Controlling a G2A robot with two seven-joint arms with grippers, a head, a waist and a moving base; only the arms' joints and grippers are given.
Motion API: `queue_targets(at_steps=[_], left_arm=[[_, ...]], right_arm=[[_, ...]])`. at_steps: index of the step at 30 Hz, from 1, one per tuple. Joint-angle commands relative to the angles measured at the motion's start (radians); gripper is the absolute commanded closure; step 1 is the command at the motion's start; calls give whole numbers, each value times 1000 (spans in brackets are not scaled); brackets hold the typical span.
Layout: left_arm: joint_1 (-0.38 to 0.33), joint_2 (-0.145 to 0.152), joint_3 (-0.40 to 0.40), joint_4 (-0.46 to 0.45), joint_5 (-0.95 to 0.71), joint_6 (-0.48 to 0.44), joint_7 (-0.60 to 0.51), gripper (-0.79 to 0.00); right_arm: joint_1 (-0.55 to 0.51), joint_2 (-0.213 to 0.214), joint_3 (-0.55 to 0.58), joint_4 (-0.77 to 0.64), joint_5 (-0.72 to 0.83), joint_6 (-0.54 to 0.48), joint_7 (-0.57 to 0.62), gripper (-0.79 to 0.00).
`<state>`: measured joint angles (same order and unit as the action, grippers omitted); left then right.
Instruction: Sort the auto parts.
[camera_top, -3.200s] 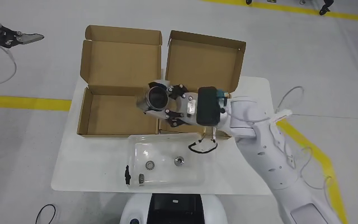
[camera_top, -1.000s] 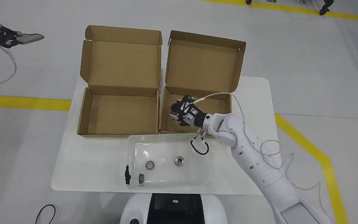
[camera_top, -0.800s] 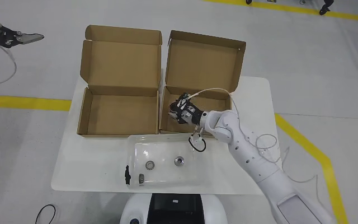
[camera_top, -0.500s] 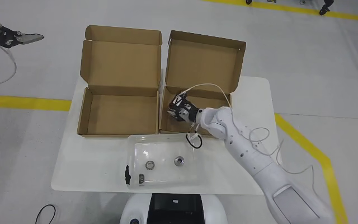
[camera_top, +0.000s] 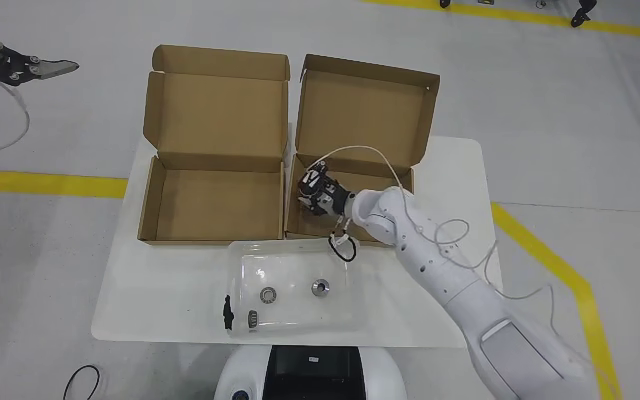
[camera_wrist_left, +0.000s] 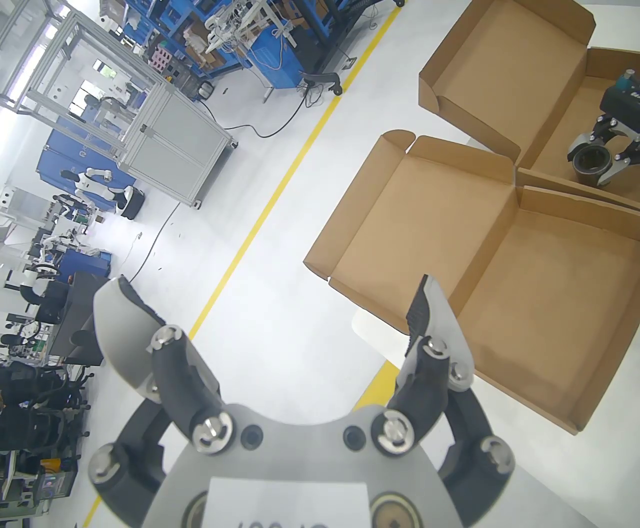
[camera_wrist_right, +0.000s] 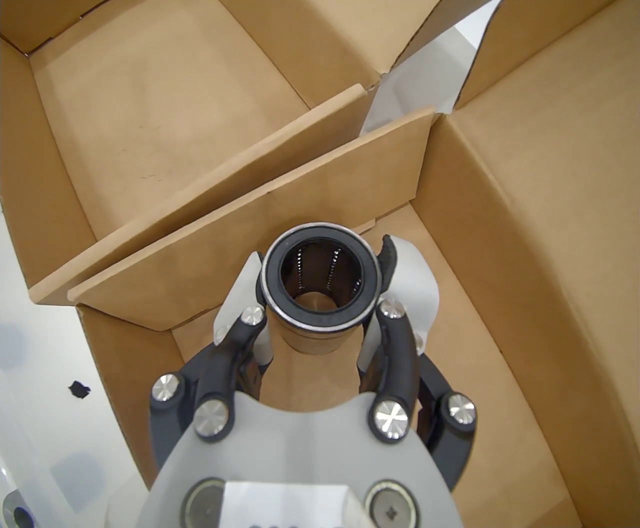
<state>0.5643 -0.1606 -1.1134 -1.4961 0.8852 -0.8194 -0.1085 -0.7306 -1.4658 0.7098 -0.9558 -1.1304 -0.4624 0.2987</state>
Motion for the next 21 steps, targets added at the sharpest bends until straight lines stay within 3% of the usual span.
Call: queue_targets(at_steps=[1, 10, 21], left_arm=[[0, 0, 0, 0, 0, 0, 0, -785], [0, 0, 0, 0, 0, 0, 0, -785], [0, 0, 0, 0, 0, 0, 0, -785]], right_arm=[[-5, 2, 8, -4, -3, -1, -5, -723], [-57, 31, 64, -116, -46, -22, 2, -696], [-223, 101, 179, -504, -111, -172, 86, -717]])
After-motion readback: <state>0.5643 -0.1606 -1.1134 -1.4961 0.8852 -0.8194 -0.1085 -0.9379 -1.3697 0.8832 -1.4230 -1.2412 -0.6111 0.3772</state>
